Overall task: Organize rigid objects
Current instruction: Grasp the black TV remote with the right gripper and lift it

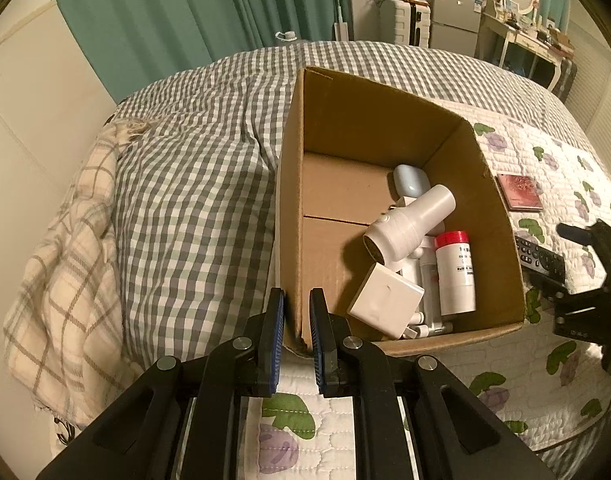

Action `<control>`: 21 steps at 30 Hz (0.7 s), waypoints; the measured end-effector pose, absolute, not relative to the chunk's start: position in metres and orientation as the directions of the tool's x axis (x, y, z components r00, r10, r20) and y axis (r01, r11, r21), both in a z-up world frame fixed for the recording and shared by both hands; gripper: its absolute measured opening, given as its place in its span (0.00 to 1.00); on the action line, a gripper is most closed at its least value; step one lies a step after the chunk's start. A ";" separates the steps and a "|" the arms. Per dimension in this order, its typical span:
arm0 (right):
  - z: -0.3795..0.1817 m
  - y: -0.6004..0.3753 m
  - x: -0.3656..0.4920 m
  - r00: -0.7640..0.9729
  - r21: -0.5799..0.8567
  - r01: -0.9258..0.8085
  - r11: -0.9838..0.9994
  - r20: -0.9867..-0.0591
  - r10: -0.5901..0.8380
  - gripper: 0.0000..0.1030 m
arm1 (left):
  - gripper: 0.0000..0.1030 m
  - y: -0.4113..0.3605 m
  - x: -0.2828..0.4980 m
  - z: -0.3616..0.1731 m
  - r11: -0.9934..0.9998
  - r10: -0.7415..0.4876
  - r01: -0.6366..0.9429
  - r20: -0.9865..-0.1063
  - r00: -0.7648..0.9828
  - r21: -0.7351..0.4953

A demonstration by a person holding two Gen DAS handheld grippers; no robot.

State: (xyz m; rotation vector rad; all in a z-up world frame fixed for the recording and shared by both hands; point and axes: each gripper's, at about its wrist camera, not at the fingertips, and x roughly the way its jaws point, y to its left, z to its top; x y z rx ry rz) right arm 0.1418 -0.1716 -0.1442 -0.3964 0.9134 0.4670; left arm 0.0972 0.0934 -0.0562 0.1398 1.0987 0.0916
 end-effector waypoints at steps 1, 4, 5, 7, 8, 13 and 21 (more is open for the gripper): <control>-0.148 -0.168 0.146 0.512 -0.117 -0.550 0.827 -0.829 0.224 0.81 | 0.11 0.093 0.098 -0.056 0.987 0.146 -0.003 -0.881 0.450 0.162; -0.157 -0.164 0.152 0.493 -0.092 -0.557 0.825 -0.836 0.240 0.80 | 0.11 0.090 0.099 -0.057 0.984 0.161 0.000 -0.881 0.445 0.180; -0.162 -0.163 0.154 0.494 -0.103 -0.557 0.824 -0.839 0.229 0.80 | 0.11 0.089 0.099 -0.057 0.983 0.164 0.000 -0.880 0.445 0.183; -0.167 -0.161 0.156 0.491 -0.116 -0.560 0.821 -0.844 0.216 0.77 | 0.11 0.089 0.099 -0.057 0.983 0.167 -0.001 -0.879 0.447 0.186; -0.171 -0.162 0.157 0.488 -0.118 -0.559 0.821 -0.847 0.211 0.74 | 0.11 0.089 0.099 -0.057 0.983 0.167 -0.001 -0.879 0.448 0.186; -0.174 -0.169 0.162 0.476 -0.098 -0.547 0.831 -0.854 0.212 0.56 | 0.11 0.088 0.099 -0.057 0.984 0.163 -0.004 -0.881 0.444 0.180; -0.179 -0.159 0.153 0.512 -0.211 -0.555 0.805 -0.849 0.130 0.47 | 0.11 0.087 0.100 -0.055 0.985 0.163 -0.016 -0.884 0.438 0.173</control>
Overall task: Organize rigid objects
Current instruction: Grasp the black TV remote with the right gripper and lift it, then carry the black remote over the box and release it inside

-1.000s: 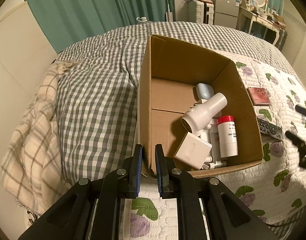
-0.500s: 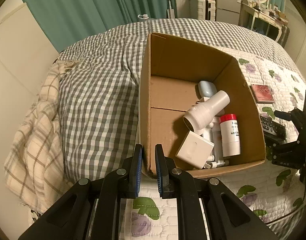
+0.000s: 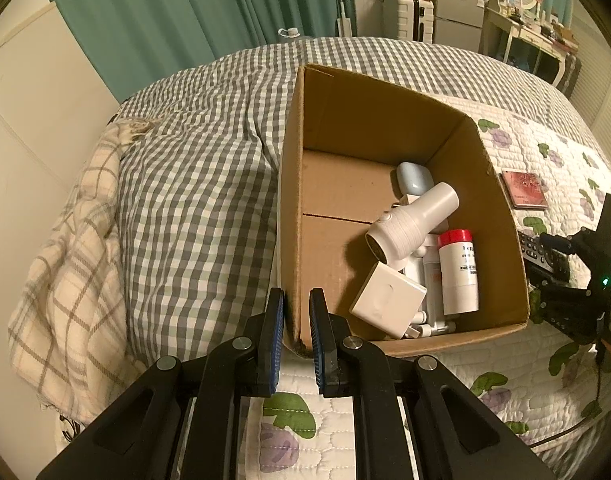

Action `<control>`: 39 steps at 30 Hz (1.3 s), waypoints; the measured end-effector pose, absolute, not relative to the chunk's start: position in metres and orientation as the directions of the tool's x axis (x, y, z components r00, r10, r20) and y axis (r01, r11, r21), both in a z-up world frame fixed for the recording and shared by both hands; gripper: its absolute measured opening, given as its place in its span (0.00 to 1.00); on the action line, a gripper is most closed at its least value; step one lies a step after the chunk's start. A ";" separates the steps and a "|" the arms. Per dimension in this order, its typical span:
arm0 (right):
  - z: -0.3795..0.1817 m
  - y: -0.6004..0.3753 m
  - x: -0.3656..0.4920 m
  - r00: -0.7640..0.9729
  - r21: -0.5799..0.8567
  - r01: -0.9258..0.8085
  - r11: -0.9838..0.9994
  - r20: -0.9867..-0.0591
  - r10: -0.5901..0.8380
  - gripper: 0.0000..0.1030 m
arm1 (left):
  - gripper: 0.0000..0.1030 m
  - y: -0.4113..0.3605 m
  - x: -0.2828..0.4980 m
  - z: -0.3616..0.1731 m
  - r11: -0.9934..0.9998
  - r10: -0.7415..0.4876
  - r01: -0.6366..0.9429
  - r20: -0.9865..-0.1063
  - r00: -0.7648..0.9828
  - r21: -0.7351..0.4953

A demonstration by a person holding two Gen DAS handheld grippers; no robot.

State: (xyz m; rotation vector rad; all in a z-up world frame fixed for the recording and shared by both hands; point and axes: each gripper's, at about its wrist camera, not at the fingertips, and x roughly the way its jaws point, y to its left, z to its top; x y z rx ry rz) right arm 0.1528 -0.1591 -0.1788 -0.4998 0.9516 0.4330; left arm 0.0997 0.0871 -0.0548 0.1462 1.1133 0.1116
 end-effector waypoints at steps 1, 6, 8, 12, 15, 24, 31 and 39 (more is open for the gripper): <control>-0.180 -0.159 0.152 0.518 -0.225 -0.553 0.802 -0.847 0.120 0.45 | 0.11 0.087 0.099 -0.055 0.985 0.161 -0.017 -0.885 0.437 0.171; -0.173 -0.167 0.152 0.553 -0.211 -0.523 0.826 -0.821 0.141 0.19 | 0.11 0.089 0.099 -0.054 0.987 0.155 -0.021 -0.885 0.438 0.162; -0.165 -0.172 0.152 0.576 -0.205 -0.502 0.840 -0.804 0.148 0.19 | 0.11 0.089 0.099 -0.054 0.986 0.157 -0.019 -0.885 0.438 0.165; -0.155 -0.187 0.153 0.562 -0.124 -0.481 0.868 -0.803 0.197 0.18 | 0.11 0.090 0.099 -0.054 0.986 0.158 -0.019 -0.885 0.438 0.167; -0.150 -0.195 0.150 0.551 -0.068 -0.470 0.880 -0.801 0.233 0.18 | 0.11 0.090 0.099 -0.054 0.986 0.157 -0.019 -0.884 0.440 0.165; -0.116 -0.210 0.136 0.575 0.047 -0.433 0.900 -0.755 0.316 0.17 | 0.11 0.089 0.100 -0.054 0.986 0.159 -0.019 -0.882 0.444 0.168; -0.087 -0.202 0.129 0.602 0.040 -0.452 0.891 -0.724 0.338 0.17 | 0.11 0.090 0.099 -0.053 0.987 0.144 -0.007 -0.878 0.457 0.159; -0.048 -0.186 0.126 0.643 -0.013 -0.480 0.877 -0.686 0.342 0.17 | 0.11 0.094 0.099 -0.053 0.990 0.114 0.017 -0.877 0.466 0.137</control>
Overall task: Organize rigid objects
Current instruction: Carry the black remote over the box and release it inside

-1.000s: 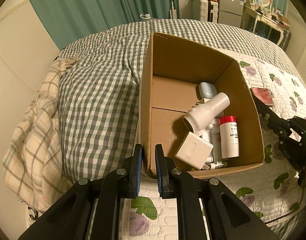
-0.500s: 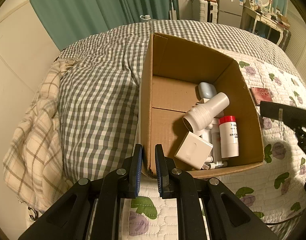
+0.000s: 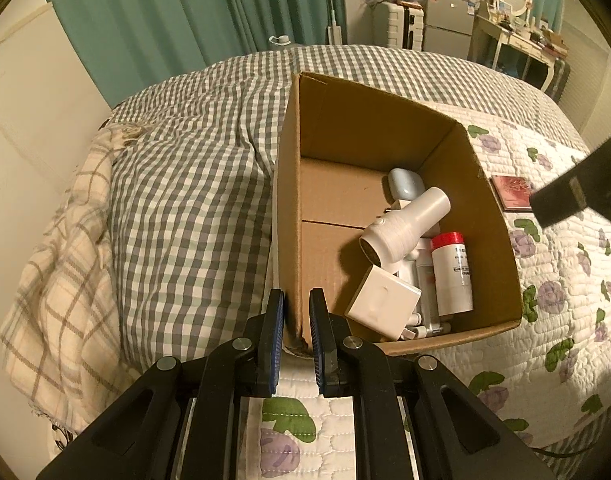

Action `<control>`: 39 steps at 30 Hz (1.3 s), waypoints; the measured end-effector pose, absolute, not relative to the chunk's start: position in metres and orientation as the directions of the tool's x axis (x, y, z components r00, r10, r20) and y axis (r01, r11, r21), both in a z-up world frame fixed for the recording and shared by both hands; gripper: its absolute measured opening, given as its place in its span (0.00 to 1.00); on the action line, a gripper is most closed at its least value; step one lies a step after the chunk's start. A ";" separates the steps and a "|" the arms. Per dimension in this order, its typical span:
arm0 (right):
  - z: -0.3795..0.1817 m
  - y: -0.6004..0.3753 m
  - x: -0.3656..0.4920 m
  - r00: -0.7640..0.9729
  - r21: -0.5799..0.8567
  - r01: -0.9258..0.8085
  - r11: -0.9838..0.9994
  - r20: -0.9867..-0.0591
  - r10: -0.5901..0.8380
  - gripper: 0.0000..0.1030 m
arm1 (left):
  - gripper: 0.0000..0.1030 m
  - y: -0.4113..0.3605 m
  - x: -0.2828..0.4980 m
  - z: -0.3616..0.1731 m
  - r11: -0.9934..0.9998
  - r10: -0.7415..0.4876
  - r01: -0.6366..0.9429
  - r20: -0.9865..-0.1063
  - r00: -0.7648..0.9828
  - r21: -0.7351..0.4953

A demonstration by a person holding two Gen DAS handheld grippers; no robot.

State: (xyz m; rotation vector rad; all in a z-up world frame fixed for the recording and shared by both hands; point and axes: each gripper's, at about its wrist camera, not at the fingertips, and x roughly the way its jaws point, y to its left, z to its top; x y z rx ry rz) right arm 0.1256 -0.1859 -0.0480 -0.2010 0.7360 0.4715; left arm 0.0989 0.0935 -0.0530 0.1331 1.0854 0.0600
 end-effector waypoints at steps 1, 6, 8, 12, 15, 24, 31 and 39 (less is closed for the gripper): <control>-0.041 -0.182 0.125 0.646 -0.016 -0.488 0.872 -0.678 0.349 0.17 | 0.11 0.094 0.099 -0.053 0.991 0.110 0.020 -0.878 0.467 0.134; -0.006 -0.147 0.130 0.634 -0.007 -0.572 0.820 -0.638 0.436 0.17 | 0.11 0.094 0.098 -0.053 0.991 0.105 0.026 -0.875 0.472 0.133; 0.001 -0.127 0.135 0.625 -0.016 -0.601 0.799 -0.633 0.457 0.17 | 0.11 0.095 0.097 -0.053 0.992 0.100 0.024 -0.876 0.472 0.126; 0.000 -0.079 0.144 0.631 -0.093 -0.644 0.759 -0.625 0.459 0.17 | 0.11 0.095 0.097 -0.052 0.992 0.094 0.028 -0.877 0.472 0.121; -0.016 -0.041 0.142 0.731 -0.309 -0.616 0.725 -0.567 0.380 0.17 | 0.11 0.096 0.096 -0.052 0.993 0.090 0.028 -0.877 0.472 0.116; -0.086 -0.005 0.168 0.645 -0.307 -0.684 0.662 -0.679 0.351 0.17 | 0.11 0.097 0.098 -0.053 0.993 0.085 0.036 -0.875 0.476 0.116; -0.087 -0.024 0.167 0.496 -0.078 -0.732 0.677 -0.741 0.452 0.38 | 0.11 0.097 0.097 -0.053 0.993 0.084 0.030 -0.876 0.475 0.112; -0.042 -0.086 0.158 0.537 0.036 -0.664 0.747 -0.671 0.511 0.82 | 0.11 0.095 0.098 -0.054 0.992 0.103 0.015 -0.876 0.472 0.124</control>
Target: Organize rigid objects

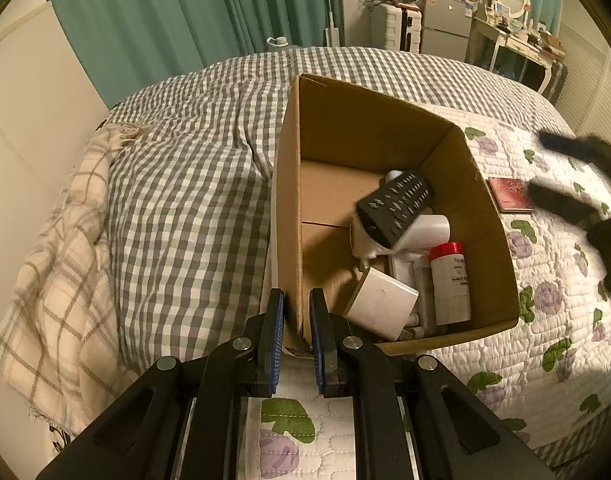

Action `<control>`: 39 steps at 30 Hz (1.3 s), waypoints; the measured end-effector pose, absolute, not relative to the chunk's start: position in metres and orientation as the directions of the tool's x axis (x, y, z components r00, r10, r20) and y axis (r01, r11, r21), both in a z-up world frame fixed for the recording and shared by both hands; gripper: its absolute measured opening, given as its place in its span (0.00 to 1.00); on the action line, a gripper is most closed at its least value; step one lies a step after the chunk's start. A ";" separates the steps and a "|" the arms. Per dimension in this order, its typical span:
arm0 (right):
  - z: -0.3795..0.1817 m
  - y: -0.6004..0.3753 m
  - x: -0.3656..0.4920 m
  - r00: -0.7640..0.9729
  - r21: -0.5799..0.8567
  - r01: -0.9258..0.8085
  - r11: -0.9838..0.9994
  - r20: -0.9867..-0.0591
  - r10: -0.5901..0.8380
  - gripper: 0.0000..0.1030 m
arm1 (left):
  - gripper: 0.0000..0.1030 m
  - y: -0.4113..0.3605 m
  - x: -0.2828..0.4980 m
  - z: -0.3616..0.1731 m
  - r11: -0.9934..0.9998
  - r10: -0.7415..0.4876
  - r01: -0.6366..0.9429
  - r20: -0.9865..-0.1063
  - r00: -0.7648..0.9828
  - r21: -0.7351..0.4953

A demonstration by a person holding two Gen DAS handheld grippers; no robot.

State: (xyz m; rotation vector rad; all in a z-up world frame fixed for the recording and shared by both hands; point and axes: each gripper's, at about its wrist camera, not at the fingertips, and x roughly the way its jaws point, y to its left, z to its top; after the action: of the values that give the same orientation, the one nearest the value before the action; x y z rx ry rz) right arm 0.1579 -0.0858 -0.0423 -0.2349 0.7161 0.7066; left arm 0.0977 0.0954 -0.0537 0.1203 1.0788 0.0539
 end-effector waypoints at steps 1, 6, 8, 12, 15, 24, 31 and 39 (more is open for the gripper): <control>-0.035 -0.102 0.158 0.567 0.031 -0.638 0.769 -0.657 0.497 0.83 | 0.11 0.095 0.098 -0.054 0.992 0.104 0.013 -0.876 0.471 0.125; -0.016 -0.169 0.167 0.681 -0.010 -0.499 0.867 -0.624 0.385 0.87 | 0.11 0.093 0.098 -0.054 0.990 0.121 0.007 -0.876 0.468 0.141; -0.016 -0.195 0.172 0.710 -0.020 -0.441 0.897 -0.620 0.335 0.91 | 0.11 0.093 0.098 -0.054 0.990 0.123 0.006 -0.877 0.465 0.142; -0.038 -0.240 0.181 0.748 -0.034 -0.324 0.946 -0.622 0.234 0.96 | 0.11 0.092 0.099 -0.055 0.989 0.134 0.001 -0.877 0.461 0.151; -0.067 -0.255 0.195 0.716 -0.017 -0.292 0.956 -0.666 0.207 0.97 | 0.11 0.091 0.100 -0.055 0.988 0.142 -0.010 -0.878 0.457 0.155; -0.153 -0.232 0.231 0.594 -0.034 -0.338 0.940 -0.782 0.186 0.97 | 0.11 0.094 0.101 -0.055 0.990 0.137 -0.027 -0.884 0.448 0.140; -0.180 -0.212 0.251 0.550 -0.056 -0.385 0.921 -0.816 0.180 0.97 | 0.11 0.092 0.102 -0.055 0.988 0.149 -0.042 -0.884 0.444 0.146; -0.189 -0.210 0.256 0.541 -0.054 -0.386 0.921 -0.822 0.178 0.97 | 0.11 0.092 0.102 -0.055 0.989 0.146 -0.041 -0.885 0.442 0.143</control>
State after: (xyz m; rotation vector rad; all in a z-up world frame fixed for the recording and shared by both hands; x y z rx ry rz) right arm 0.2559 -0.2104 -0.1891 -0.2403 0.9427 0.3388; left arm 0.1021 0.0920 -0.0551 0.1053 1.1075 0.1160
